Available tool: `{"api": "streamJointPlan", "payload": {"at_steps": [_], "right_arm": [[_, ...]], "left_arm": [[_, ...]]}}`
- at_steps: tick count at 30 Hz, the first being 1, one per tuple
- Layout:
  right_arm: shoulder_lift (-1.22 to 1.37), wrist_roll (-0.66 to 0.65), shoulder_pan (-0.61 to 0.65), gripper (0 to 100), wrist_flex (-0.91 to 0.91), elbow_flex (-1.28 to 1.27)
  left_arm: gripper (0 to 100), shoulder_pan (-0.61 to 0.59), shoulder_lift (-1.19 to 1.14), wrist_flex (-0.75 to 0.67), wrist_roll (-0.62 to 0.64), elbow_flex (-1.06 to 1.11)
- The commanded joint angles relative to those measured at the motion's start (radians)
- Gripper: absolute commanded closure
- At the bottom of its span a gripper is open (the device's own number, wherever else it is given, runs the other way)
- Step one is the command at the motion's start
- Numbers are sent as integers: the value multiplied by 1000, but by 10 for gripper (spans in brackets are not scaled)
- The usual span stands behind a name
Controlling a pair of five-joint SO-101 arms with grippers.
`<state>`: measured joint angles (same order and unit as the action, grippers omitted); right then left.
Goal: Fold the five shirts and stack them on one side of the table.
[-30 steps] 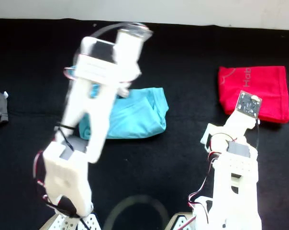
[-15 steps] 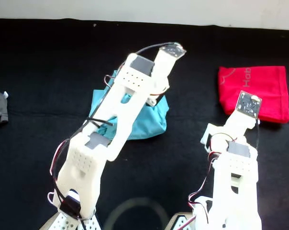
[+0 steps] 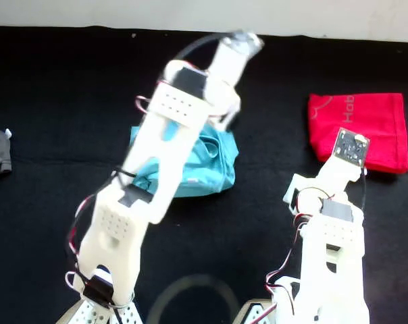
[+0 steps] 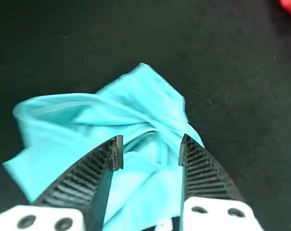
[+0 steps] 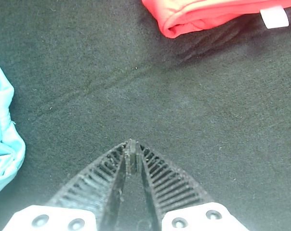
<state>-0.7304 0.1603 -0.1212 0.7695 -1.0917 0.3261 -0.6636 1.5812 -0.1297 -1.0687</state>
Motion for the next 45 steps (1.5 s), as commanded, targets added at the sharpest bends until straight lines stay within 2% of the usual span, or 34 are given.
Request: {"api": "streamJointPlan", "payload": {"at_steps": [1, 3, 7, 12, 17, 22, 25, 30, 34, 41, 45], "right_arm": [[-25, 8, -10, 985, -13, 4], [-25, 8, -10, 985, -13, 5], [-25, 8, -10, 985, -13, 7], [-25, 8, -10, 985, -13, 7], [-25, 8, -10, 985, -13, 7], [-25, 8, -15, 985, -13, 5], [-25, 25, -62, 985, -13, 8], [-25, 144, -193, 985, -13, 12], [-25, 155, -206, 985, -15, 13], [-25, 150, -196, 985, -15, 13], [-25, 150, -196, 985, -15, 13]], "left_arm": [[887, -96, 4, 63, 3, -65], [1000, -140, 1, 72, 3, -1], [992, -191, -44, 72, 3, 122], [991, -183, -154, 75, 5, 153], [991, -81, -203, 91, 8, 151], [991, 51, -160, 189, 9, 119], [991, 111, -93, 187, 9, 119], [991, 159, -10, 187, 9, 196], [991, 136, 56, 186, -2, 272], [991, -21, 22, 106, -44, 274], [991, -2, -62, 94, -41, 274]]}}
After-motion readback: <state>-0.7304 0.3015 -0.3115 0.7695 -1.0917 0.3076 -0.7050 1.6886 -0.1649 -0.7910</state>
